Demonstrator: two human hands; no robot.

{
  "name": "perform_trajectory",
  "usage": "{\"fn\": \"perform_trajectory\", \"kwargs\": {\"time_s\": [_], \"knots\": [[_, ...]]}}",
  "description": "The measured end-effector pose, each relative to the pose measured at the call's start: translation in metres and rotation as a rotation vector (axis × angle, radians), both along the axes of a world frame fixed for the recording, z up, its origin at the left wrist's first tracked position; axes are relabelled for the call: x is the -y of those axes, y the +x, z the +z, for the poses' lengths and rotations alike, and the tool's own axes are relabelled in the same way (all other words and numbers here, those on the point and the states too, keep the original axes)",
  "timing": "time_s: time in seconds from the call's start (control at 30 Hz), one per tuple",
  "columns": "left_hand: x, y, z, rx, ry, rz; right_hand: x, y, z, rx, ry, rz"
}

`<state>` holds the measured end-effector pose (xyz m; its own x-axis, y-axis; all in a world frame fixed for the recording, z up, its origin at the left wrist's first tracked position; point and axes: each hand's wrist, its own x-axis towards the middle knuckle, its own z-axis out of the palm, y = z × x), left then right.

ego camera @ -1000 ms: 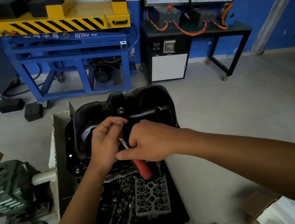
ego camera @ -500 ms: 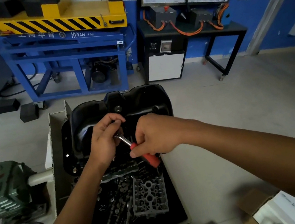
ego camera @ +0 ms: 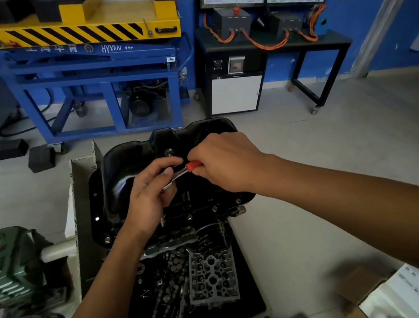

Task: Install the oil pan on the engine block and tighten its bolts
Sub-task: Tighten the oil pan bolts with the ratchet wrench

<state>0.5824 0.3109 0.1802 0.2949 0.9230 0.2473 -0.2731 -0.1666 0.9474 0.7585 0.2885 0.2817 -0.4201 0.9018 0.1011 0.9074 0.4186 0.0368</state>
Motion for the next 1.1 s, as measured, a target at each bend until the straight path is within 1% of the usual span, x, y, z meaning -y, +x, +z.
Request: {"fn": "perform_trajectory", "kwargs": {"time_s": [0.17,0.3,0.37,0.43,0.53,0.67,0.73,0.87,1.0,1.1], "knots": [[0.002,0.002,0.003,-0.035,0.009,0.056,-0.003,0.001,-0.006,-0.063,0.006,-0.003],[0.008,0.008,0.008,-0.079,0.009,0.147,0.002,0.004,-0.009,-0.093,-0.056,-0.015],[0.010,0.010,0.008,-0.073,-0.014,0.173,0.006,0.004,-0.006,-0.125,-0.109,-0.016],[0.010,0.012,0.009,-0.069,-0.037,0.193,0.011,0.002,-0.003,-0.200,-0.205,0.000],[0.009,0.016,0.010,-0.083,-0.011,0.227,0.024,-0.009,-0.006,-0.308,-0.359,0.049],[0.008,0.017,0.008,-0.046,-0.028,0.227,0.038,-0.029,-0.014,-0.457,-0.428,0.074],[0.007,0.015,0.007,-0.033,-0.043,0.218,0.039,-0.032,-0.015,-0.495,-0.437,0.070],[0.007,0.014,0.007,-0.071,-0.041,0.208,0.038,-0.026,-0.010,-0.474,-0.476,0.054],[0.009,0.010,0.009,-0.095,-0.008,0.181,0.030,-0.014,-0.004,-0.340,-0.467,0.026],[0.007,0.006,0.007,-0.095,-0.020,0.135,0.025,-0.007,-0.001,-0.250,-0.406,0.012]]}}
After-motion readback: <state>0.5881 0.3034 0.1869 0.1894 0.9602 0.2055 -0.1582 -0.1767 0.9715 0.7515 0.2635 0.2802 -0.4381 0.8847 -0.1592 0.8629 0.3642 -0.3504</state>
